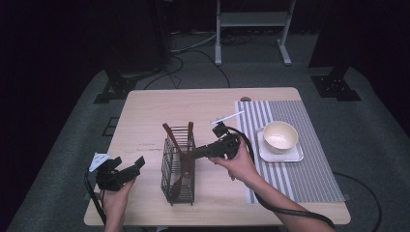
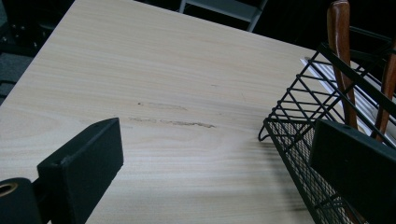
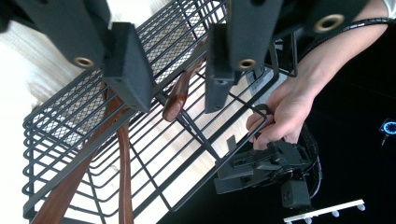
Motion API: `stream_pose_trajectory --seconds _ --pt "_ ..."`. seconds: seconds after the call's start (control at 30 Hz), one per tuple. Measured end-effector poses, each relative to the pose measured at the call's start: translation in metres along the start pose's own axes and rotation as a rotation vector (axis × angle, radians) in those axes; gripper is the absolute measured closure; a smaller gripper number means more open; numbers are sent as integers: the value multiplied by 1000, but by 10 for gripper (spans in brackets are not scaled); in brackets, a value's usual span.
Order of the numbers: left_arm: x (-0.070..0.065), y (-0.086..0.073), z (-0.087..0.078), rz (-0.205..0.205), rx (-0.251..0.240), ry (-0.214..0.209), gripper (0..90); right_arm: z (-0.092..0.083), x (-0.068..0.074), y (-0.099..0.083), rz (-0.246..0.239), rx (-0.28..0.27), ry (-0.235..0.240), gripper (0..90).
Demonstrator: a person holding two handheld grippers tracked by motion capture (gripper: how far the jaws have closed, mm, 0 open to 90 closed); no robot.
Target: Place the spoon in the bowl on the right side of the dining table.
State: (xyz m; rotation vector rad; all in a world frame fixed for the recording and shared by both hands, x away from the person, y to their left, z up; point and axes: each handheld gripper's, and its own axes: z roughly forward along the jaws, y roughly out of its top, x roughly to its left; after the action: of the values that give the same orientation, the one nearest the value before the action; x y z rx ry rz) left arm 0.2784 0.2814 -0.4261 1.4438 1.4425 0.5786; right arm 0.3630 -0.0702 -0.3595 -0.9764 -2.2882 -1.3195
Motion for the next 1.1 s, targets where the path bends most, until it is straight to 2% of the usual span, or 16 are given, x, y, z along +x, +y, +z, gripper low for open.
stream_pose_trajectory --seconds 0.2,0.33,0.6,1.1 --pt "0 0 0 1 -1 0 22 -1 0 1 -2 -11 8 784" --pt "0 0 0 1 1 3 22 -1 0 0 3 -16 20 814" --pt "-1 0 0 2 0 4 22 -7 2 1 3 -40 24 823" --pt "-2 0 1 8 0 3 22 -30 6 5 18 -92 31 827"
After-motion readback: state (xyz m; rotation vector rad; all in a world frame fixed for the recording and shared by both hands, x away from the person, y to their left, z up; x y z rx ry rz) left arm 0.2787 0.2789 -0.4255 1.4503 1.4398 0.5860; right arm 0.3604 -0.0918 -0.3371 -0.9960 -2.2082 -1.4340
